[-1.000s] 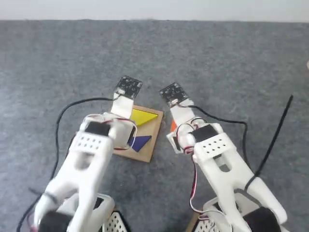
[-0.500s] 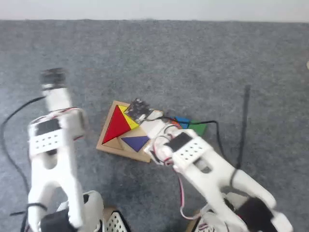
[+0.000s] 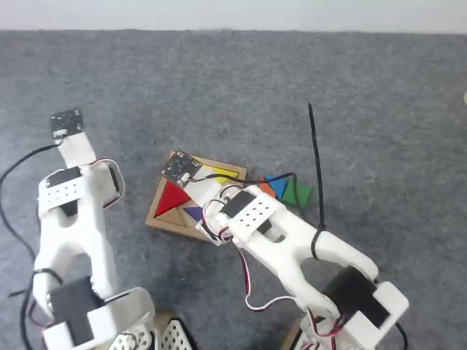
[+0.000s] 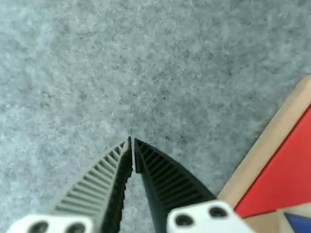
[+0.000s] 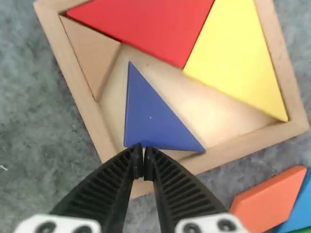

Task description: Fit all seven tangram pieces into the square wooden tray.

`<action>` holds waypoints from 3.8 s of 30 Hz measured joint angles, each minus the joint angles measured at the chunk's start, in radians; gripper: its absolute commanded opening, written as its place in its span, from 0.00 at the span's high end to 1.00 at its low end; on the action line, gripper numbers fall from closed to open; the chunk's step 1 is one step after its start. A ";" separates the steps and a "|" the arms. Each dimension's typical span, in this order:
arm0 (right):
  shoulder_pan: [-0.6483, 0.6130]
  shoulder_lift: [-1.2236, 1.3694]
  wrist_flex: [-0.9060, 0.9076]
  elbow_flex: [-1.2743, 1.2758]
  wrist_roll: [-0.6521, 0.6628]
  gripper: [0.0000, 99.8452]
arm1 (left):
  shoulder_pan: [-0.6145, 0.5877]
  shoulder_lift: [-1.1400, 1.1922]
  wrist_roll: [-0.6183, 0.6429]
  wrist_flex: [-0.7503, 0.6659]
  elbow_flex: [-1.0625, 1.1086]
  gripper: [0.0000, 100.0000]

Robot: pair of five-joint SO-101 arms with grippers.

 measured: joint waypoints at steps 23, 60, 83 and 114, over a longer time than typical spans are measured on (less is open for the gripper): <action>0.098 0.164 0.086 -0.161 0.450 0.99 | 0.000 0.000 0.000 0.000 0.000 0.99; 0.043 0.183 0.163 -0.222 0.671 0.99 | 0.000 0.006 0.000 0.000 0.000 0.99; 0.055 0.138 -0.057 -0.164 0.388 0.99 | 0.000 0.006 0.000 -0.012 0.000 0.99; 0.005 0.054 0.048 -0.097 0.370 0.99 | 0.000 0.006 0.000 -0.012 0.000 0.99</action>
